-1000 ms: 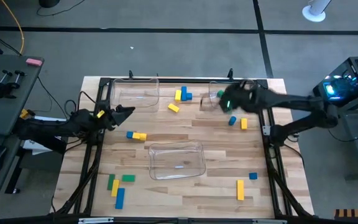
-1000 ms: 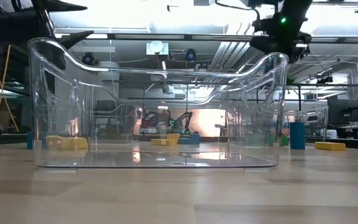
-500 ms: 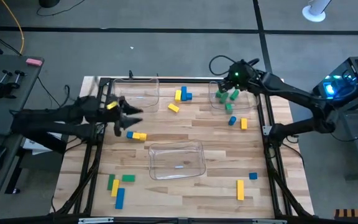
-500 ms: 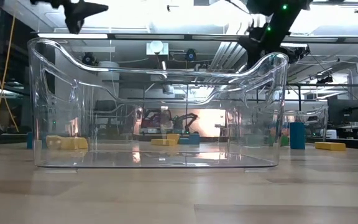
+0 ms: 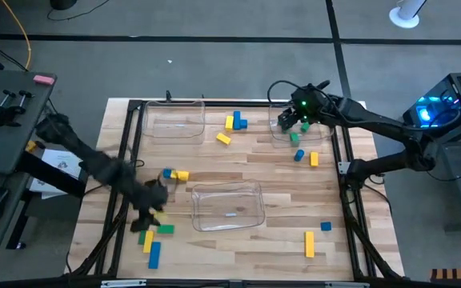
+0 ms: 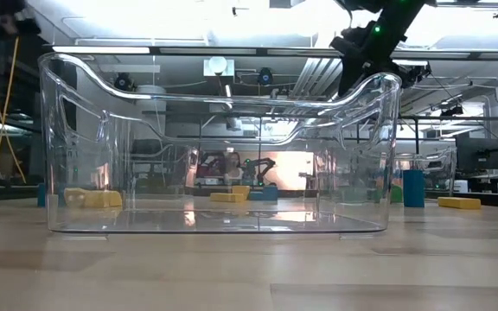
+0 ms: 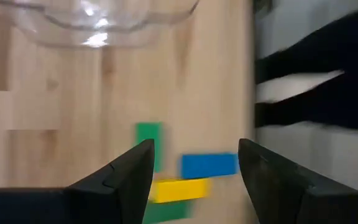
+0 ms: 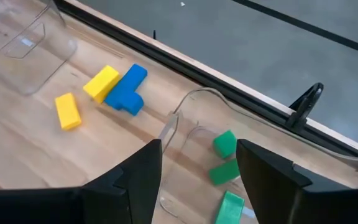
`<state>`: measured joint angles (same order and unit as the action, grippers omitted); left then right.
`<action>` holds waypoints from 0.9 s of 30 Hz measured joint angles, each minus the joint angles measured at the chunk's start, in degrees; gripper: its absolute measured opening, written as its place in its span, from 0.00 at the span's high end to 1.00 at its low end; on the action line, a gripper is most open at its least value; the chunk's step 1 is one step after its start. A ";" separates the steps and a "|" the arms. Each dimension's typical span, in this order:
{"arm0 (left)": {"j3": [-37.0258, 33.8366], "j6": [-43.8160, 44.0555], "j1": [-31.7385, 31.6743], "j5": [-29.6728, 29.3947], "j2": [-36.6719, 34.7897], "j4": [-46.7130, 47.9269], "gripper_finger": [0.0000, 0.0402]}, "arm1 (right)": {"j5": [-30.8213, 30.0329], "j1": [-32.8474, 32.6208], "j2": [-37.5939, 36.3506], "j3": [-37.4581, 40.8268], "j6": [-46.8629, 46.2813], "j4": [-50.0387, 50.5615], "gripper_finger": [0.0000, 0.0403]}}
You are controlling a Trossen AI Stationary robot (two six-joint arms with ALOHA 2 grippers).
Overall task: Sort blocks
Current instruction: Put the green block into the top right transparent bin
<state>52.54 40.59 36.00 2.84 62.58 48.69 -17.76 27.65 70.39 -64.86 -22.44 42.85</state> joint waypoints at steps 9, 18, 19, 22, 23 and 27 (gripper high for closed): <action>-1.14 -3.27 8.30 -5.89 18.56 -1.16 0.45 | -0.02 -0.12 0.01 0.02 0.06 0.03 0.49; -1.14 -1.82 8.31 -3.99 26.07 -3.76 0.45 | -0.02 -0.12 0.02 0.02 0.90 1.09 0.49; -1.14 -1.77 8.27 -4.13 26.48 -3.76 0.45 | -0.02 -0.12 0.02 0.02 0.90 1.16 0.49; -1.14 -1.05 8.22 -4.25 27.74 -4.11 0.45 | -0.02 -0.12 0.02 0.02 0.92 1.18 0.49; -1.12 -0.57 8.22 -4.19 28.12 -4.33 0.45 | -0.02 -0.12 0.02 0.02 0.92 1.20 0.49; -1.12 -0.38 8.22 -3.97 30.63 -5.47 0.45 | -0.03 -0.12 0.02 0.04 1.57 1.24 0.49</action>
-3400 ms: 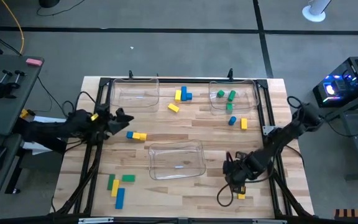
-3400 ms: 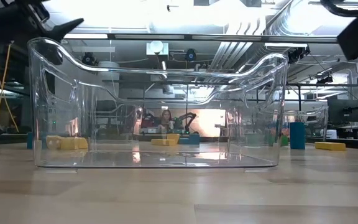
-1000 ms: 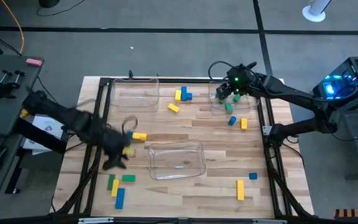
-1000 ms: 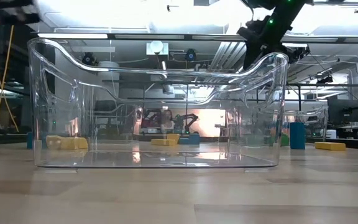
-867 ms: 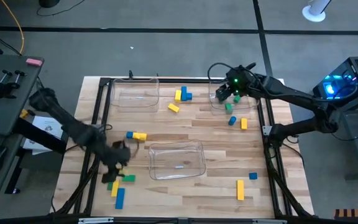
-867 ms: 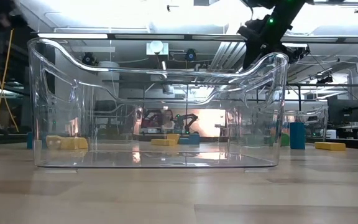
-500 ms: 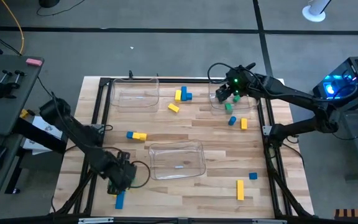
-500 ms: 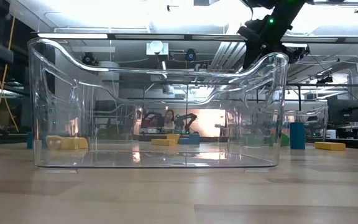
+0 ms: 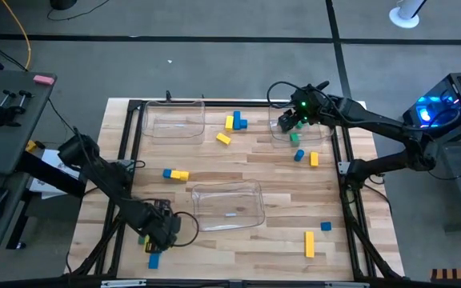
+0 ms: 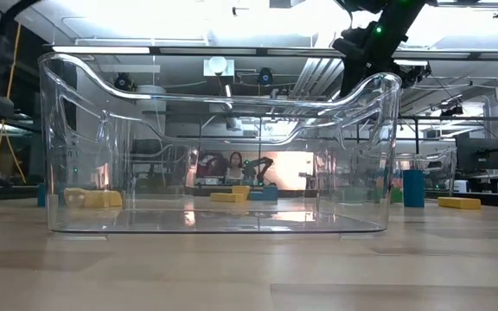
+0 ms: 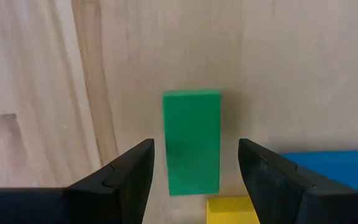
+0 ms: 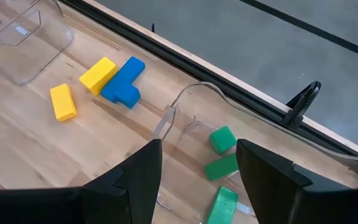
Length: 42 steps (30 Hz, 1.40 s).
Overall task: Sort blocks
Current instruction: Put the green block into the top right transparent bin
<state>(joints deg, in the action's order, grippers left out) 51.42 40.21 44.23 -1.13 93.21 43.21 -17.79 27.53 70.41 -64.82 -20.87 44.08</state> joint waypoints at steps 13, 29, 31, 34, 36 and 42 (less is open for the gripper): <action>-0.11 -0.88 -2.71 2.49 2.10 0.57 0.79 | 0.17 0.00 0.00 0.00 0.38 0.27 0.49; 12.37 -27.88 -25.41 -19.85 -23.04 16.17 0.81 | 28.05 -9.43 0.71 0.02 -23.04 -18.20 0.49; 15.28 -34.78 -30.42 -21.18 -21.19 14.08 0.81 | 24.73 -12.84 1.63 0.02 -27.93 -21.22 0.49; 19.03 -43.49 -36.83 -22.53 -16.80 9.73 0.81 | 19.91 -17.31 3.60 0.02 -33.23 -27.55 0.49; 21.37 -47.50 -40.00 -23.54 -13.35 6.89 0.81 | 17.06 -19.42 5.17 0.02 -35.33 -31.23 0.49; 28.09 -56.56 -44.14 -23.70 -3.75 0.19 0.81 | 10.19 -21.65 10.18 0.02 -40.98 -33.13 0.49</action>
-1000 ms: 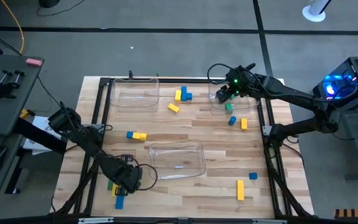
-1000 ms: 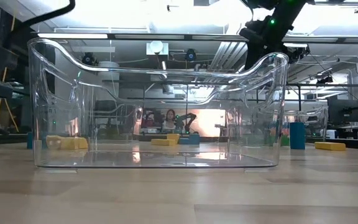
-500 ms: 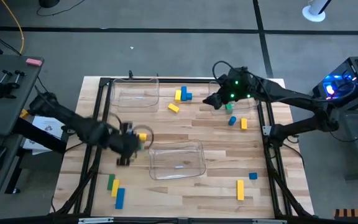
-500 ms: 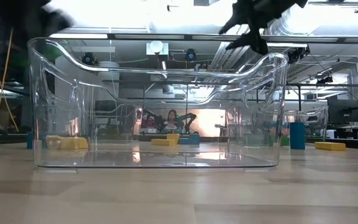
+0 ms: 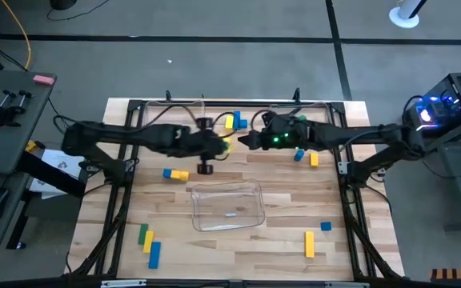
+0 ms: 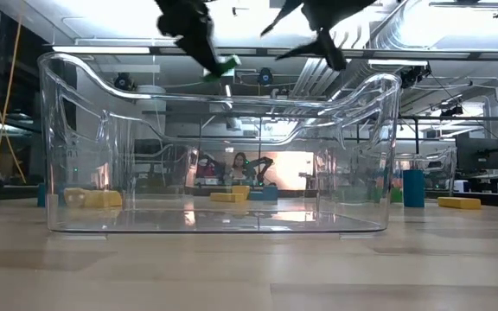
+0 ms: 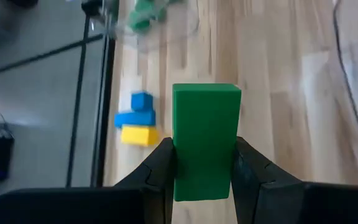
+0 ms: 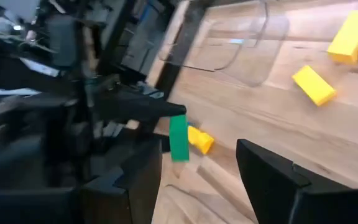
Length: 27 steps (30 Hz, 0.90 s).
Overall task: Sort blocks
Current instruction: Put the green block into the top right transparent bin
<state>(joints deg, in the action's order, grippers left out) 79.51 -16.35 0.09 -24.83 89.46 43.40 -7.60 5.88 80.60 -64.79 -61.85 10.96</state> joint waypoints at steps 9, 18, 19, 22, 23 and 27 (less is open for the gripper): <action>4.51 -4.36 -1.63 0.11 7.28 -3.97 0.81 | -0.53 -0.69 4.21 0.00 -0.73 -1.79 0.49; 4.71 -4.95 -1.61 0.19 7.28 -7.25 0.80 | -3.99 -0.64 5.01 0.00 1.24 -1.43 0.54; 4.71 -4.95 -1.61 0.19 7.27 -7.57 0.80 | -3.94 -0.64 5.01 0.00 1.37 -1.51 0.57; 4.71 -4.95 -1.61 0.19 7.27 -8.10 0.79 | -3.73 -0.64 5.01 0.00 1.45 -1.55 0.71; 4.71 -4.95 -1.58 0.19 7.27 -8.36 0.79 | -3.71 -0.64 5.01 0.00 1.65 -1.55 0.76; 4.71 -4.95 -1.58 0.12 7.22 -8.66 0.79 | -3.50 -0.64 5.01 0.00 3.68 -1.93 0.87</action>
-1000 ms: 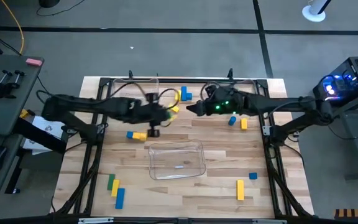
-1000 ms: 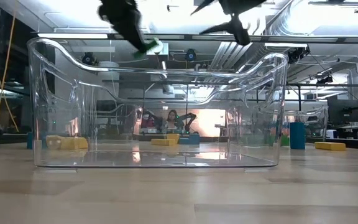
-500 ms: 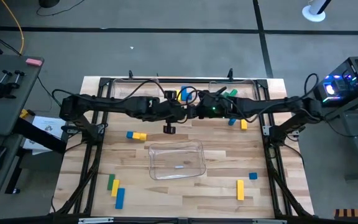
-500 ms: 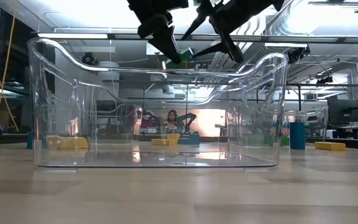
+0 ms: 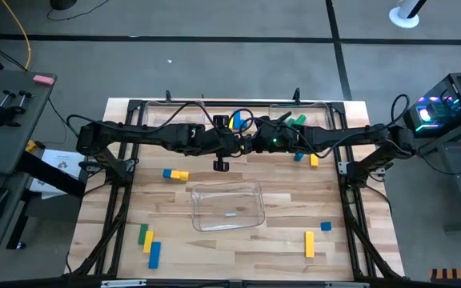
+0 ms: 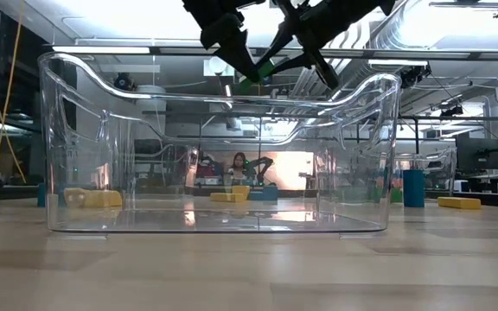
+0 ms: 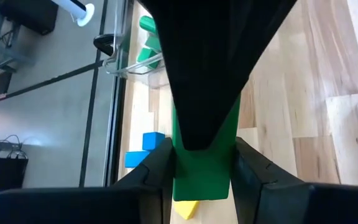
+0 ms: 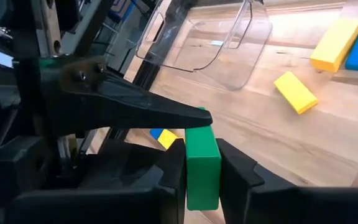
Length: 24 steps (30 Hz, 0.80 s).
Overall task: Sort blocks
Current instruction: Put the green block into the top right transparent bin
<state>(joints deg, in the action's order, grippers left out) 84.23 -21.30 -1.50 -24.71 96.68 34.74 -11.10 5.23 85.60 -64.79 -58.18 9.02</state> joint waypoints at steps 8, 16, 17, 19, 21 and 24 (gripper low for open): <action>0.23 -0.62 0.13 -2.02 -2.23 2.73 0.66 | 1.75 1.51 -1.97 -0.08 1.54 0.63 0.87; -0.09 13.84 -1.19 0.14 -12.09 22.19 0.57 | 0.54 8.62 -9.77 -0.07 8.35 16.22 0.87; -0.38 16.73 -1.71 2.09 -13.52 23.19 0.56 | 0.31 9.95 -10.48 -0.07 9.51 19.57 0.87; -3.17 22.14 -2.03 5.07 -17.29 23.67 0.56 | -0.71 12.96 -11.74 -0.04 11.71 25.74 0.87; -7.17 26.92 -1.50 6.22 -21.48 20.79 0.56 | -1.88 15.97 -12.31 -0.04 13.79 32.93 0.87; -14.34 34.97 1.15 6.87 -27.91 17.69 0.56 | -3.95 20.35 -11.99 0.01 17.06 41.74 0.87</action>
<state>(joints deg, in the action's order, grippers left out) 69.88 13.67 -0.35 -17.83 68.77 52.43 -15.05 25.59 73.61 -64.78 -41.12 50.76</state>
